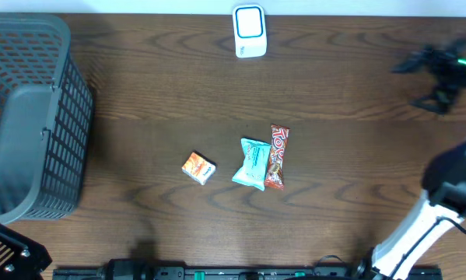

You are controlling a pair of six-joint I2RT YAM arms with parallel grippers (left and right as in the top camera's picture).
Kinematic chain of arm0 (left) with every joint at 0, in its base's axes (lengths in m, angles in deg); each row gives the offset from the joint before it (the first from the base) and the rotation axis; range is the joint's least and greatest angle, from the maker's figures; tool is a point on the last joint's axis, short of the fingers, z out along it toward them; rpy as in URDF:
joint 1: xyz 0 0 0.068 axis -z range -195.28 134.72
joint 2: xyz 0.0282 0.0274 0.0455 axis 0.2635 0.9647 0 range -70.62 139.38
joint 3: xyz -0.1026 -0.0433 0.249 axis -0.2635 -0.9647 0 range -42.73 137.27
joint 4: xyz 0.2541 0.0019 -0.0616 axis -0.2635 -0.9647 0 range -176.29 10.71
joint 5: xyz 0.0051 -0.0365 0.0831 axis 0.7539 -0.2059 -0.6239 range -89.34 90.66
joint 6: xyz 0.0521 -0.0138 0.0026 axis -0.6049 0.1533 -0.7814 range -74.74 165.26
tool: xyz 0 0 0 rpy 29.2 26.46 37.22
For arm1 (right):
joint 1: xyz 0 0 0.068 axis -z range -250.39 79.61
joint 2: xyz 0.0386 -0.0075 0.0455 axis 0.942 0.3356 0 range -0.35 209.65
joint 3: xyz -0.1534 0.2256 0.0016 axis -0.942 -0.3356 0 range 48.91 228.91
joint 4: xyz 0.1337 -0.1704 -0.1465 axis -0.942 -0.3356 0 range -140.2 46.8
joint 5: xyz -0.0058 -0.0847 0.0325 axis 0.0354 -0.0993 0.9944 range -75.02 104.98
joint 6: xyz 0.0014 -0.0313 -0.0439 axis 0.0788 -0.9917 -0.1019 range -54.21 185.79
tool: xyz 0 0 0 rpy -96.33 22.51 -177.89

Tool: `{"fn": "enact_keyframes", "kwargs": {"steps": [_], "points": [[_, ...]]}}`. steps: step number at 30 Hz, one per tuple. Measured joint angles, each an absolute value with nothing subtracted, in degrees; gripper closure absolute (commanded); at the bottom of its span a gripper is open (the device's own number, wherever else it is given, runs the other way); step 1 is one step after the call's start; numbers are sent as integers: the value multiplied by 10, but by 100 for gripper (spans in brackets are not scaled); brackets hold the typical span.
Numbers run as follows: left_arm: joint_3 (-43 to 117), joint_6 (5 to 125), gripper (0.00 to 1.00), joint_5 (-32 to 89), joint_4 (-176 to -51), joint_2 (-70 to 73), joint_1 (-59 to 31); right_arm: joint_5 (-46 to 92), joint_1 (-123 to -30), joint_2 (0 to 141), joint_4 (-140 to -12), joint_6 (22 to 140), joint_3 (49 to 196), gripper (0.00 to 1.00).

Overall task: Scan the item barcode
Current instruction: 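Move the right gripper over the mint-green wipes pack, then lower the right gripper and grasp the wipes pack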

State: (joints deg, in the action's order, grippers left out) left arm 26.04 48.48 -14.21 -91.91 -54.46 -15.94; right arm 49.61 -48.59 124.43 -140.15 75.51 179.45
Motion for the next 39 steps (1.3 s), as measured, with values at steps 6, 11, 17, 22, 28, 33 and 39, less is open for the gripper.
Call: {"fn": "enact_keyframes", "kwargs": {"steps": [6, 11, 17, 22, 28, 33, 39], "points": [[260, 485, 2, -142, -919, -545, -159, 395, -680, 1244, -1401, 745, 1795, 1], [260, 485, 2, -142, -919, -545, -159, 306, -832, 1244, -1401, 742, 1795, 1], [260, 485, 2, -142, -919, -545, -159, 209, -987, 1244, -1402, 742, 1789, 1], [260, 485, 2, -142, -919, -545, -159, 155, -1082, 1244, -1398, 742, 1755, 1], [260, 485, 2, -142, -919, -545, -159, 122, -1154, 1244, -1383, 746, 1680, 1], [260, 485, 2, -142, -919, -545, -159, 105, -1191, 1244, -1334, 779, 1603, 1], [260, 485, 2, -142, -919, -545, -159, 60, -1223, 1244, -1290, 832, 1522, 1]]}}
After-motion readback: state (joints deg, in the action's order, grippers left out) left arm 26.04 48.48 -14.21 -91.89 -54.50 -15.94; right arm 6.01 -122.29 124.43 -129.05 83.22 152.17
